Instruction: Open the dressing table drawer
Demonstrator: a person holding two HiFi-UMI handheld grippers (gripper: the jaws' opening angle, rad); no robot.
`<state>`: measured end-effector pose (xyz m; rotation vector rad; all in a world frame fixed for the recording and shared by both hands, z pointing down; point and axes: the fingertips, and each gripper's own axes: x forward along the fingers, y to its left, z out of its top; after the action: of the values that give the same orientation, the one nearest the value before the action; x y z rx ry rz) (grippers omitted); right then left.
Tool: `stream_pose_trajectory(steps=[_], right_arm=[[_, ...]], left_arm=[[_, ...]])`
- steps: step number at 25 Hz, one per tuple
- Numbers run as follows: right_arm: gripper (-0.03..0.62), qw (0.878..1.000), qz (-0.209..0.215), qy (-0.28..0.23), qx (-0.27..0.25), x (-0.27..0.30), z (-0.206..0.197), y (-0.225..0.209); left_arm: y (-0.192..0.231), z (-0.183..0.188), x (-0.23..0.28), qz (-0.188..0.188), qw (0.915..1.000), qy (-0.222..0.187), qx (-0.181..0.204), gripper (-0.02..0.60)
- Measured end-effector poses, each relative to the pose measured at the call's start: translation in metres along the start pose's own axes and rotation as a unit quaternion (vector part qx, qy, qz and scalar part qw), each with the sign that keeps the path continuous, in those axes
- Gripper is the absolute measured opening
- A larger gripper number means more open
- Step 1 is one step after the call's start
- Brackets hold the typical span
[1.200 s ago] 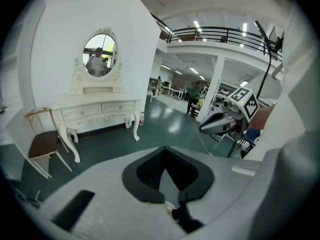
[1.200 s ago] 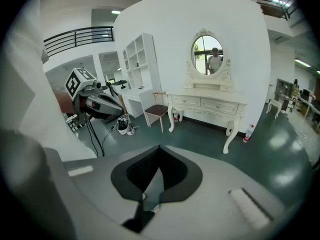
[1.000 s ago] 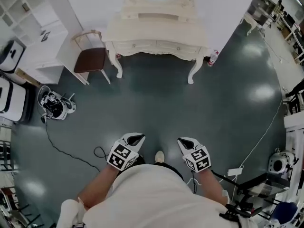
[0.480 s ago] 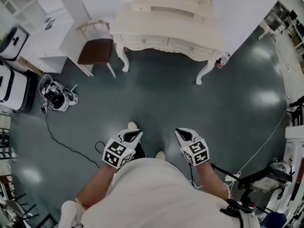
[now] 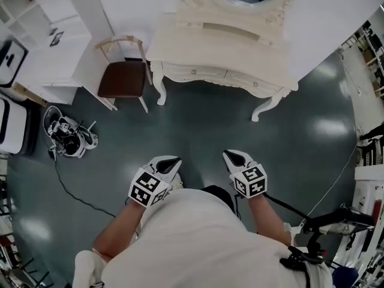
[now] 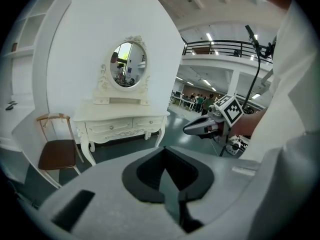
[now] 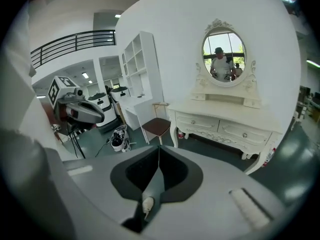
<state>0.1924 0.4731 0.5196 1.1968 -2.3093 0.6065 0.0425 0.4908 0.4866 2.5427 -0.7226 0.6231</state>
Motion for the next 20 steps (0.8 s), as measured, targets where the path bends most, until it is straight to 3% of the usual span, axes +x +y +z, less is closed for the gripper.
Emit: stream_pose_trajectory(steps=[5,10,20], right_arm=[[0.003,1.0,-0.002,0.004,0.007,0.058,0.048,-0.014],[0.003,1.0,-0.004,0.018,0.018,0.119,0.075,-0.069],[0.026,0.999,0.027,0.009,-0.015,0.267,0.206,-0.205]], left_arm=[[0.076,0.017,0.006,0.011,0.9998,0.011,-0.015,0.002],[0.139,0.044,0.046,0.024,0.9989,0.011,-0.038,0.002],[0.277,0.173,0.117,0.1,0.9942,-0.004,-0.042,0.002]])
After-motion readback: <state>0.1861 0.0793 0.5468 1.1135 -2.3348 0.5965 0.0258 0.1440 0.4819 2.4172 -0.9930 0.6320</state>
